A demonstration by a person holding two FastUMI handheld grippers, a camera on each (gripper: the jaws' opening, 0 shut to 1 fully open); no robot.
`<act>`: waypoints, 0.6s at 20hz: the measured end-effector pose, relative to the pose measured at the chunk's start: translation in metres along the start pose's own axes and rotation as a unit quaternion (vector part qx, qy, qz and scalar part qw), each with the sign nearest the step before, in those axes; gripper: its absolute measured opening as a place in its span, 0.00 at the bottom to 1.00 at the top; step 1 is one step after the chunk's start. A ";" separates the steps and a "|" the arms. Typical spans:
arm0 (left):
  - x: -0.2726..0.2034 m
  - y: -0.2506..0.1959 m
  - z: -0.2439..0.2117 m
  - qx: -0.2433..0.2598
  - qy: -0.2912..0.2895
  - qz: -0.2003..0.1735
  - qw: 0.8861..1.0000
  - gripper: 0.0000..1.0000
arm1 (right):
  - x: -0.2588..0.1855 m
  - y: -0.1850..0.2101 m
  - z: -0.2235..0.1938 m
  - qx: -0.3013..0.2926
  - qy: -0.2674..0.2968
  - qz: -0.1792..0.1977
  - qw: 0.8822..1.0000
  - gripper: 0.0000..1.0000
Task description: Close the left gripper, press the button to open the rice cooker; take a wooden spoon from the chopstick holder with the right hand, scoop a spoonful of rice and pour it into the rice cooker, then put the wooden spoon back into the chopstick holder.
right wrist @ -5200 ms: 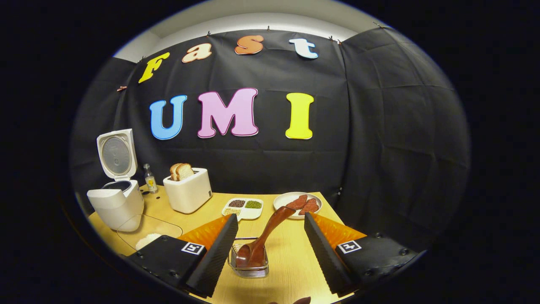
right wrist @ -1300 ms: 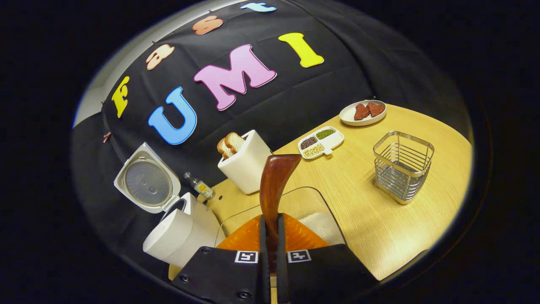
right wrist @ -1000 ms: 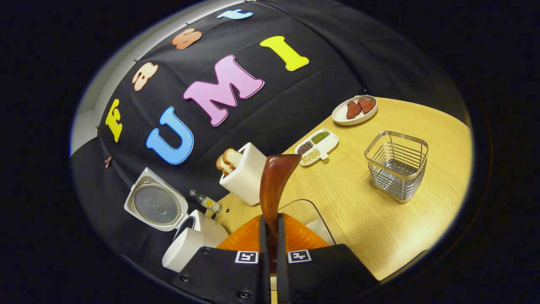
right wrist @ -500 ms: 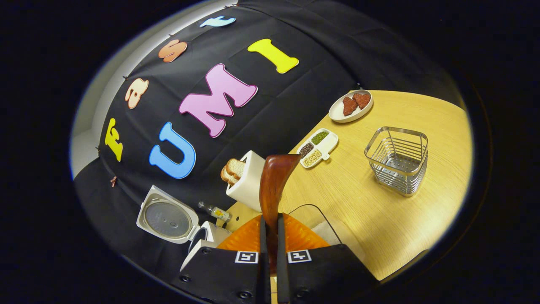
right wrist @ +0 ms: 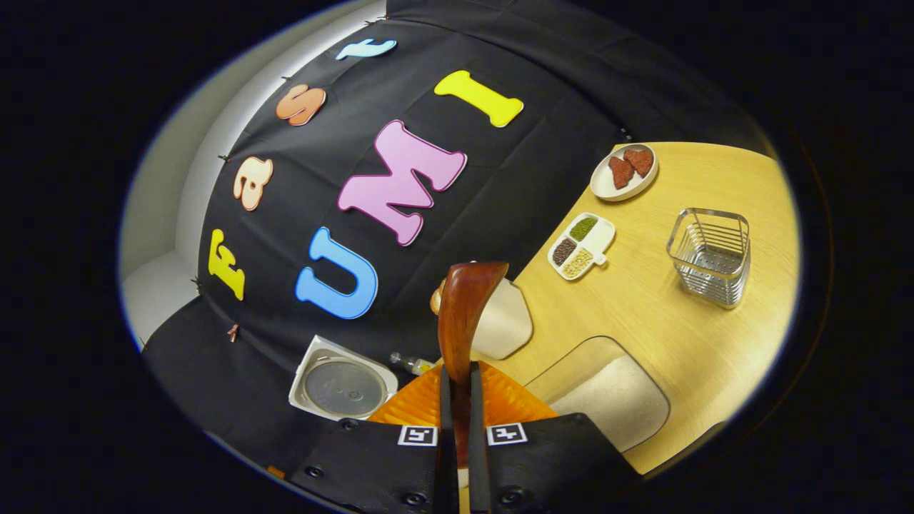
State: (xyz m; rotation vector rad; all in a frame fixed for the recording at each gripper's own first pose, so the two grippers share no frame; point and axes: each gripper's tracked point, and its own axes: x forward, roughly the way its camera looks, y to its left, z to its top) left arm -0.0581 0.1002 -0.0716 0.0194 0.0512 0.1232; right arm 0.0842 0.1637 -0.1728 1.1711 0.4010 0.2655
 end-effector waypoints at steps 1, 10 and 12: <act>0.001 0.002 0.000 0.001 0.000 0.001 1.000 0.96 | 0.002 0.015 -0.001 0.002 0.001 0.010 1.000 0.10; 0.003 0.029 -0.013 0.001 0.012 0.010 1.000 0.96 | 0.052 0.131 -0.034 -0.002 0.038 0.071 0.997 0.10; 0.002 0.036 -0.014 0.003 0.014 0.011 1.000 0.96 | 0.072 0.142 -0.053 -0.014 0.053 0.063 0.997 0.10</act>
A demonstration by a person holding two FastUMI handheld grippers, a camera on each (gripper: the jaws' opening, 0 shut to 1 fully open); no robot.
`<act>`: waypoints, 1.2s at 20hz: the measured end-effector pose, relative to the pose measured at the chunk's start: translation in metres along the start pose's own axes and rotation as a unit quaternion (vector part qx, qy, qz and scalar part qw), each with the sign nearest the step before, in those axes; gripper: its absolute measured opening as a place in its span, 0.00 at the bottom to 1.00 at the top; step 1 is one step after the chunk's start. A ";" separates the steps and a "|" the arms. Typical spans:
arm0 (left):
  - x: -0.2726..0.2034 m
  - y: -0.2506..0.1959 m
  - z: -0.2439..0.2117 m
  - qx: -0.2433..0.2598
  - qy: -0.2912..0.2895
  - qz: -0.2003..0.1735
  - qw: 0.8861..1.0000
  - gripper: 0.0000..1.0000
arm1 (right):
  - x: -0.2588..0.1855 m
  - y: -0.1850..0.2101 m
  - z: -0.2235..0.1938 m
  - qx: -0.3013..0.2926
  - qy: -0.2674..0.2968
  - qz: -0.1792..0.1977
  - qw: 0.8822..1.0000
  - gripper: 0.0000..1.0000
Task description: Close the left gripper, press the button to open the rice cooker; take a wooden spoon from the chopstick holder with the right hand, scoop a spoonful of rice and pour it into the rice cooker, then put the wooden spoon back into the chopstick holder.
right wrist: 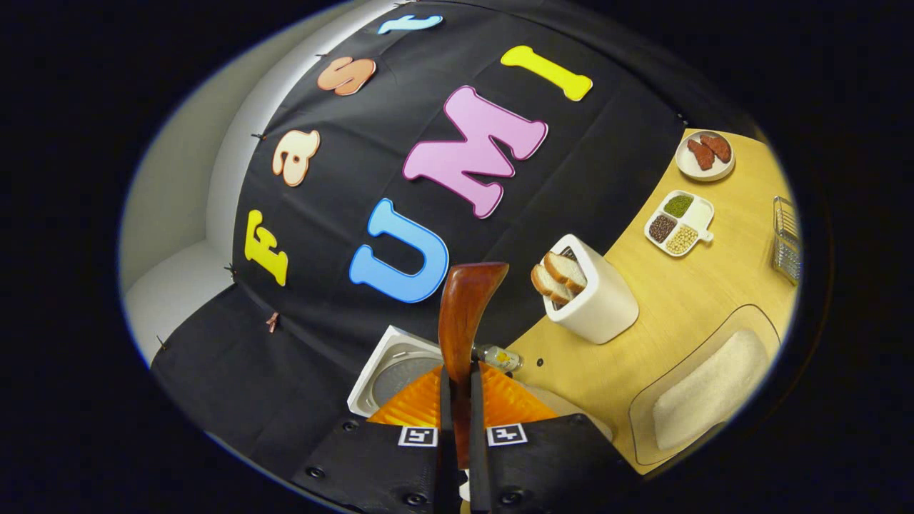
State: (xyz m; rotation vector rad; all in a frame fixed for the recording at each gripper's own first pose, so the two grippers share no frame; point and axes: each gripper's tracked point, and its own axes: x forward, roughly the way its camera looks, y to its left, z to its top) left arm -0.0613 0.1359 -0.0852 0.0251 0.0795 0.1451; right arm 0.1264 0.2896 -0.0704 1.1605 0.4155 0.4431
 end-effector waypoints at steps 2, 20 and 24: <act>0.002 0.007 -0.003 -0.001 0.004 0.004 1.000 0.96 | 0.022 0.010 -0.016 -0.018 0.009 -0.001 1.000 0.10; 0.021 0.057 -0.030 -0.027 0.031 0.041 0.998 0.96 | 0.125 0.090 -0.111 -0.444 0.007 0.080 0.893 0.10; 0.017 0.060 -0.030 -0.027 0.029 0.045 0.998 0.96 | 0.124 0.098 -0.138 -0.527 0.014 0.105 0.844 0.10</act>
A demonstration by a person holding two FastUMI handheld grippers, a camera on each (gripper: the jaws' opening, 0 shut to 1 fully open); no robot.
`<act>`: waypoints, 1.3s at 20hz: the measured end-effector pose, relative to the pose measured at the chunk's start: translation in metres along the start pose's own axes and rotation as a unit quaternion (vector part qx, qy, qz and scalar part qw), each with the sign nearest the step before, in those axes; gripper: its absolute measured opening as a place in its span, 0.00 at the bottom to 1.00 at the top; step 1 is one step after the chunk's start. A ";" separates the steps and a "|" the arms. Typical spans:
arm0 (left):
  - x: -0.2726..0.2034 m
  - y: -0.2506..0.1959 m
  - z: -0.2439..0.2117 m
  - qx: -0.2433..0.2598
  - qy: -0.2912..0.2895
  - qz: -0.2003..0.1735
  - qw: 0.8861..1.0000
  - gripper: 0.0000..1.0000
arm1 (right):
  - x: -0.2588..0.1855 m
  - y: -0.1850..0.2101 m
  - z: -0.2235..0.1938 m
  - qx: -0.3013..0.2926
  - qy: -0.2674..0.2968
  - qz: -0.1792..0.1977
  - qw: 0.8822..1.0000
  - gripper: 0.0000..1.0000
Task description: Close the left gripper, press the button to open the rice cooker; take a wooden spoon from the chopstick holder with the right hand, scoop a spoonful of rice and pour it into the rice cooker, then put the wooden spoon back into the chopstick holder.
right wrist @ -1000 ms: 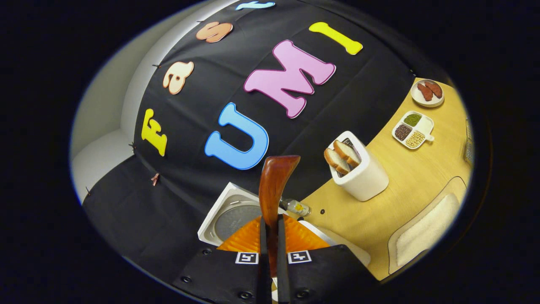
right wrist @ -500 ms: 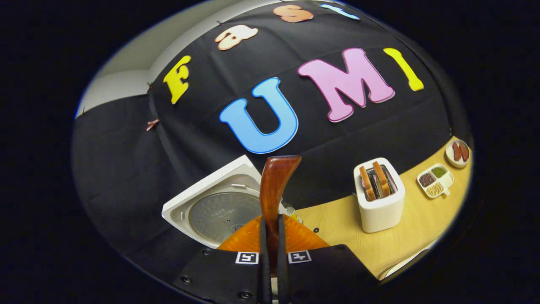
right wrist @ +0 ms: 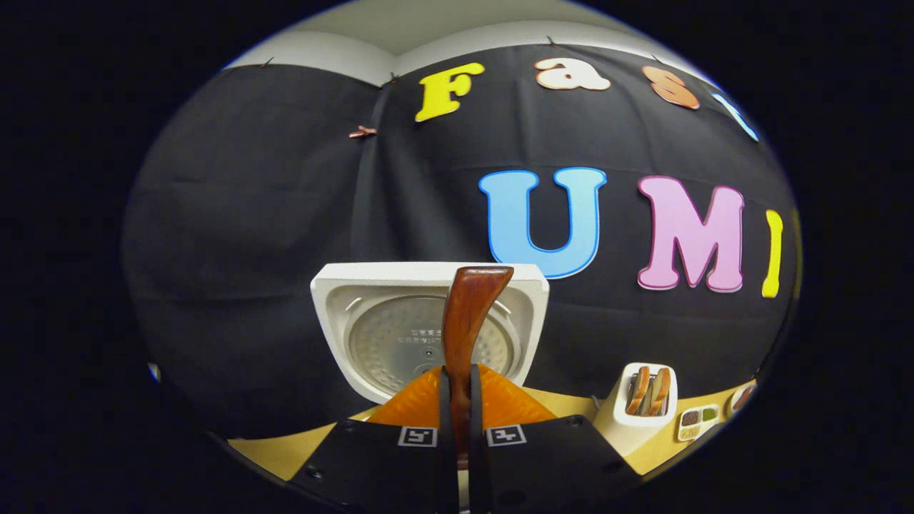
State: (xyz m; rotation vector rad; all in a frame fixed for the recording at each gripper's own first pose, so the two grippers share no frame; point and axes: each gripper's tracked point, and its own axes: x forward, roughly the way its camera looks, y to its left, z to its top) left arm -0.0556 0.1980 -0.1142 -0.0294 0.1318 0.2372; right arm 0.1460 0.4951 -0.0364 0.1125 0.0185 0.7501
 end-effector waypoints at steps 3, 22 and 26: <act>-0.009 0.001 0.001 -0.004 -0.004 0.000 1.000 0.96 | -0.004 0.015 -0.002 -0.073 -0.001 0.018 0.997 0.10; -0.047 -0.015 0.006 0.006 -0.017 -0.007 1.000 0.96 | -0.041 -0.005 0.017 0.056 0.001 0.020 0.998 0.10; -0.048 -0.023 0.010 0.010 -0.020 -0.014 1.000 0.96 | -0.070 -0.041 0.045 0.149 -0.030 -0.003 0.988 0.10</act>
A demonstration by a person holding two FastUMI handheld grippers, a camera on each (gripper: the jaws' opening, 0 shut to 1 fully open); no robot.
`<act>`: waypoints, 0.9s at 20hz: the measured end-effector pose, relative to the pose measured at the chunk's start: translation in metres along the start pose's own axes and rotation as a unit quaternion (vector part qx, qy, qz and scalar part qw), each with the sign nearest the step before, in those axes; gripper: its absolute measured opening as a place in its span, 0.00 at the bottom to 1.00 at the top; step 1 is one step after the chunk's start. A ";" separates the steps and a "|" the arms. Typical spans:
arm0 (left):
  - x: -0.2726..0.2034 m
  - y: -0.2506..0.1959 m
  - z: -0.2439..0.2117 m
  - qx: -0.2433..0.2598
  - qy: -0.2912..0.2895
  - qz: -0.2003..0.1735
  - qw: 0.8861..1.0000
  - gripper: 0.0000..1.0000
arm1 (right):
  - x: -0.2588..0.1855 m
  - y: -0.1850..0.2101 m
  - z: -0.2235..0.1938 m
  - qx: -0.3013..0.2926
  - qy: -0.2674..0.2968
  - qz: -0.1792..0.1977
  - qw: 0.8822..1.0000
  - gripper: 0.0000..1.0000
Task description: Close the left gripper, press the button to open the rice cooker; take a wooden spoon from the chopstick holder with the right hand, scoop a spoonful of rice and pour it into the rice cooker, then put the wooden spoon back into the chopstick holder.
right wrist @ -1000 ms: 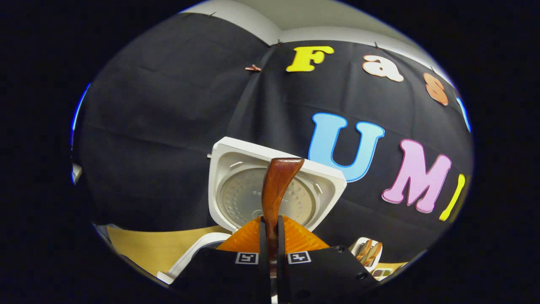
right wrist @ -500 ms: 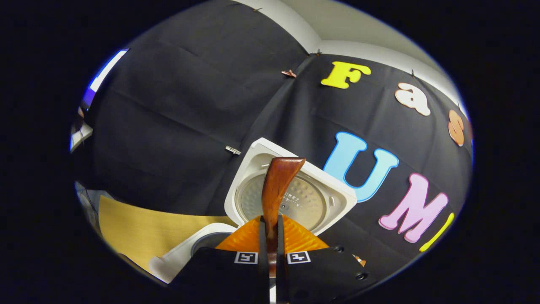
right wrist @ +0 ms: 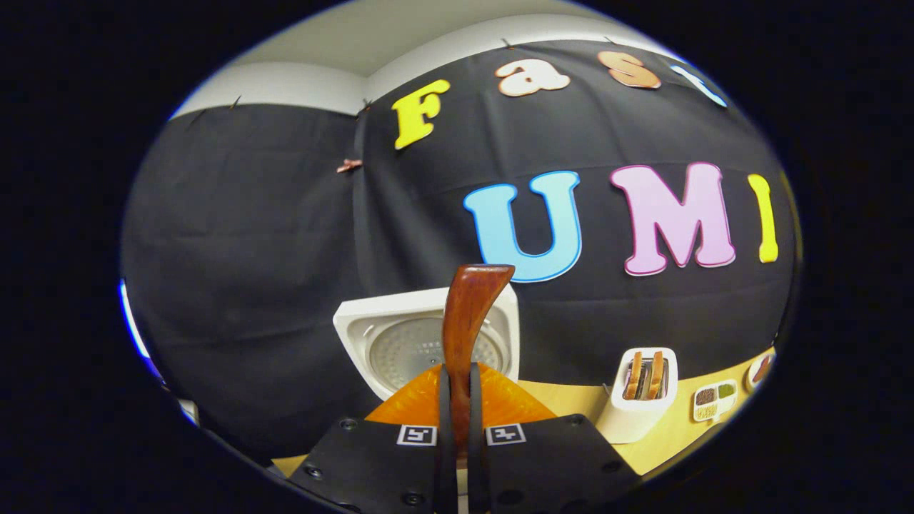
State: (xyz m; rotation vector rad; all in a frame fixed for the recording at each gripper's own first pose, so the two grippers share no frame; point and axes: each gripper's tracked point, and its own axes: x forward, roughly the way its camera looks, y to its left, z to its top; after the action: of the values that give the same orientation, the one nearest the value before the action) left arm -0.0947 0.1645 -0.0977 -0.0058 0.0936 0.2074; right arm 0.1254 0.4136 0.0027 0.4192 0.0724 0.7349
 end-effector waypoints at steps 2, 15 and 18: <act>0.000 -0.007 0.003 -0.001 -0.002 -0.004 1.000 0.96 | -0.019 -0.018 0.020 0.038 -0.020 -0.011 0.999 0.10; 0.001 -0.053 0.020 0.012 -0.013 -0.027 0.999 0.96 | -0.210 -0.177 0.105 0.063 -0.114 -0.125 0.984 0.10; 0.000 -0.065 0.020 0.016 -0.012 -0.033 0.999 0.96 | -0.254 -0.228 0.102 0.058 -0.119 -0.172 0.976 0.05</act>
State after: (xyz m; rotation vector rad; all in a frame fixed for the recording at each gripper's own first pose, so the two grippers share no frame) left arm -0.0795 0.1013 -0.0778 0.0251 0.0731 0.1398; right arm 0.1029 0.0584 -0.0144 0.5865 -0.0371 0.3363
